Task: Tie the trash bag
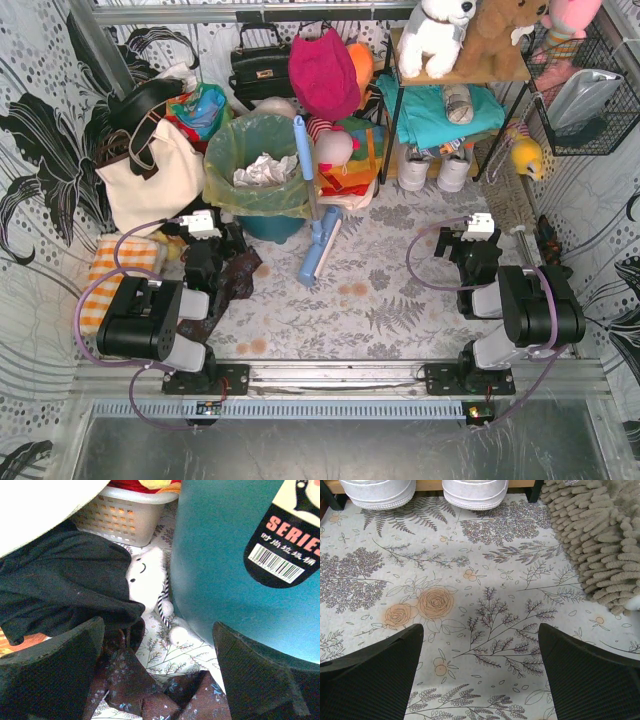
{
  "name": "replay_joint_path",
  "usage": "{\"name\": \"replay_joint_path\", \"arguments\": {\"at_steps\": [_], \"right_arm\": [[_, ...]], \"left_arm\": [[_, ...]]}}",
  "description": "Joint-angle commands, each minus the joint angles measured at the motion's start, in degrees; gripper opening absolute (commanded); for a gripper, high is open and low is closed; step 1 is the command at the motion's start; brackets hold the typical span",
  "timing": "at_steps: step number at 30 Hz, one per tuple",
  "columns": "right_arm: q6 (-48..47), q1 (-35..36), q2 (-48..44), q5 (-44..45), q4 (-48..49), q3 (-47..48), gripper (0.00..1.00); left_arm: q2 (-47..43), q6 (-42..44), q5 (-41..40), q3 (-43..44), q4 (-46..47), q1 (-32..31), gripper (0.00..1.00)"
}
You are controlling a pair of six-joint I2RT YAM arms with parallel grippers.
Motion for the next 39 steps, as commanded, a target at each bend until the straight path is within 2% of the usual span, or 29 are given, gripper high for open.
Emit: {"name": "replay_joint_path", "arguments": {"at_steps": [1, 25, 27, 30, 35, 39], "right_arm": [[0.0, -0.2, -0.2, -0.9, 1.0, 1.1, 0.97], [-0.2, -0.2, -0.2, -0.7, 1.5, 0.9, 0.97], [-0.4, -0.2, -0.6, -0.8, 0.9, 1.1, 0.97], [-1.2, -0.2, -2.9, -2.8, -3.6, 2.6, 0.97], [-1.7, -0.2, -7.1, -2.8, -14.1, 5.9, 0.97], [-2.3, -0.2, -9.3, -3.6, -15.7, 5.6, 0.97]], "left_arm": [[0.2, 0.3, 0.4, 1.0, 2.7, 0.4, 0.98], [0.1, 0.5, 0.5, 0.8, 2.9, 0.4, 0.98], [-0.3, 1.5, 2.7, 0.7, 2.8, 0.4, 0.98], [-2.2, 2.9, 5.6, 1.6, -0.7, 0.3, 0.98], [-7.2, 3.2, 5.6, 4.1, -10.1, -0.6, 0.98], [-10.6, 3.9, 3.5, 3.2, -13.6, -3.6, 0.98]]}}
